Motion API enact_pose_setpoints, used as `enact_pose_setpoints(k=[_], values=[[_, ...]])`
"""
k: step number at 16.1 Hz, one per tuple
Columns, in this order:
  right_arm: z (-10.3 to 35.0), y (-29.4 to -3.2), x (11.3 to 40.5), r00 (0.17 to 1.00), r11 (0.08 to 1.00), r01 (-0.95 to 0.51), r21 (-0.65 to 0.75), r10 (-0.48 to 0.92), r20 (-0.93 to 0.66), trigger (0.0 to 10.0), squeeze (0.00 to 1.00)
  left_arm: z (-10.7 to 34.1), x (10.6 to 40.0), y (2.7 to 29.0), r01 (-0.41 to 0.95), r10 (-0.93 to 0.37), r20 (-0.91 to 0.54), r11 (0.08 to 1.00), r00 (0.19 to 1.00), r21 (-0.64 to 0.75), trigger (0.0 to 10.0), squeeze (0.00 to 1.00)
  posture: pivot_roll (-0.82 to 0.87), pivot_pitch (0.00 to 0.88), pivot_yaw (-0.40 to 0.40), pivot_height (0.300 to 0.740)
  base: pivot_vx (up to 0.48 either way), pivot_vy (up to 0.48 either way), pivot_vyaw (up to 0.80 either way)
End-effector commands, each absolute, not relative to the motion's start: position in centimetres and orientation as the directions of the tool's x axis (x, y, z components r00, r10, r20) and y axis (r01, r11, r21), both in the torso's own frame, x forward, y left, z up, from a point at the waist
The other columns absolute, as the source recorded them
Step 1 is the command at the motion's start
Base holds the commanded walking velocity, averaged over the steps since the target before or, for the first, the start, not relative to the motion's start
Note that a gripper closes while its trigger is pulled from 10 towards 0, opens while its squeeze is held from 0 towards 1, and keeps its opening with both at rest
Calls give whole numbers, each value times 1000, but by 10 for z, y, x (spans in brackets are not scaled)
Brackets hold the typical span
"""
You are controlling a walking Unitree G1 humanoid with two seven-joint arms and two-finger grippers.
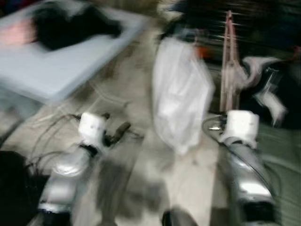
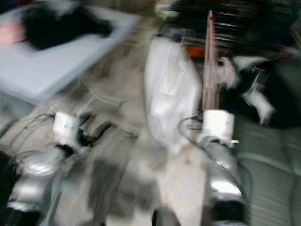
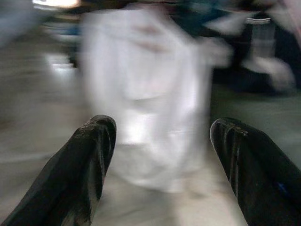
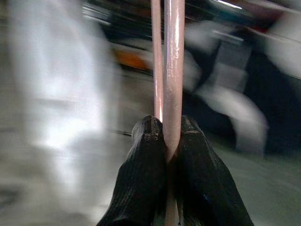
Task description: Hang hanger
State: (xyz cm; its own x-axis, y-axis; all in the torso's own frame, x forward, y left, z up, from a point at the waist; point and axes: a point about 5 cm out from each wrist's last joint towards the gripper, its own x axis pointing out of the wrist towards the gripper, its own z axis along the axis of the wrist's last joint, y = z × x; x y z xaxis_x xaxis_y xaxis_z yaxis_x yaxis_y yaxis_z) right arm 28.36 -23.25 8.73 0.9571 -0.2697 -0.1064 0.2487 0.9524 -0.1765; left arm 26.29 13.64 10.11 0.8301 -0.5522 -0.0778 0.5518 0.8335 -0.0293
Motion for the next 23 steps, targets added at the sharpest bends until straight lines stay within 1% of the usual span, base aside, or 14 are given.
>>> enact_pose_setpoints(k=[1, 5, 8, 10, 11, 12, 13, 14, 16, 19, 20, 23], values=[[92, -226, 287, 958, 951, 256, -173, -274, -87, 10000, 0, 101, 262, 149, 529, -527, -96, 849, 844, -5, 10000, 0, -16, 54, -43, 740, 341, 337, -800], [79, -233, 284, 926, 939, 307, -157, -333, -178, 10000, 0, 101, 264, 150, 532, -528, -103, 847, 843, 5, 10000, 0, -14, 51, -43, 740, 319, 359, -800], [71, -230, 282, 920, 949, 288, -130, -312, -237, 10000, 0, 101, 265, 152, 528, -524, -110, 849, 844, 10, 10000, 0, -16, 50, -42, 740, 290, 381, -800], [57, -223, 278, 907, 967, 237, -88, -253, -337, 10000, 0, 100, 265, 153, 521, -517, -112, 853, 848, 7, 10000, 0, -16, 48, -40, 740, 272, 396, 0], [52, -222, 278, 896, 975, 216, -56, -220, -385, 10000, 0, 98, 265, 153, 513, -506, -122, 858, 854, 29, 10000, 0, -15, 48, -38, 740, 0, 0, 0], [51, -221, 278, 894, 978, 205, -48, -207, -397, 10000, 0, 98, 265, 153, 511, -505, -125, 859, 854, 26, 10000, 0, -15, 48, -38, 740, 0, 0, 0], [44, -215, 279, 877, 990, 140, -15, -131, -462, 10000, 0, 97, 264, 153, 509, -500, -133, 860, 855, 33, 10000, 0, -15, 46, -37, 740, 0, 0, 0], [41, -213, 278, 863, 994, 113, -7, -102, -495, 10000, 0, 97, 265, 153, 511, -504, -133, 859, 854, 30, 10000, 0, -15, 46, -37, 740, 0, 0, 0], [39, -209, 279, 847, 999, 53, 10, -40, -530, 10000, 0, 97, 265, 154, 511, -503, -132, 859, 854, 33, 10000, 0, -15, 46, -37, 740, 0, 0, 0], [38, -205, 282, 834, 1000, -1, 22, 13, -551, 10000, 0, 98, 265, 155, 515, -508, -122, 856, 853, 38, 10000, 0, -7, 41, -37, 740, 0, 0, 0], [38, -205, 283, 833, 1000, -5, 25, 18, -553, 10000, 0, 98, 265, 155, 516, -508, -121, 856, 853, 37, 10000, 0, -7, 41, -37, 740, 266, 0, 0], [41, -203, 286, 835, 999, -44, 21, 48, -549, 10000, 0, 99, 265, 156, 517, -511, -121, 855, 851, 32, 10000, 0, -6, 36, -35, 740, 368, 296, 0]])
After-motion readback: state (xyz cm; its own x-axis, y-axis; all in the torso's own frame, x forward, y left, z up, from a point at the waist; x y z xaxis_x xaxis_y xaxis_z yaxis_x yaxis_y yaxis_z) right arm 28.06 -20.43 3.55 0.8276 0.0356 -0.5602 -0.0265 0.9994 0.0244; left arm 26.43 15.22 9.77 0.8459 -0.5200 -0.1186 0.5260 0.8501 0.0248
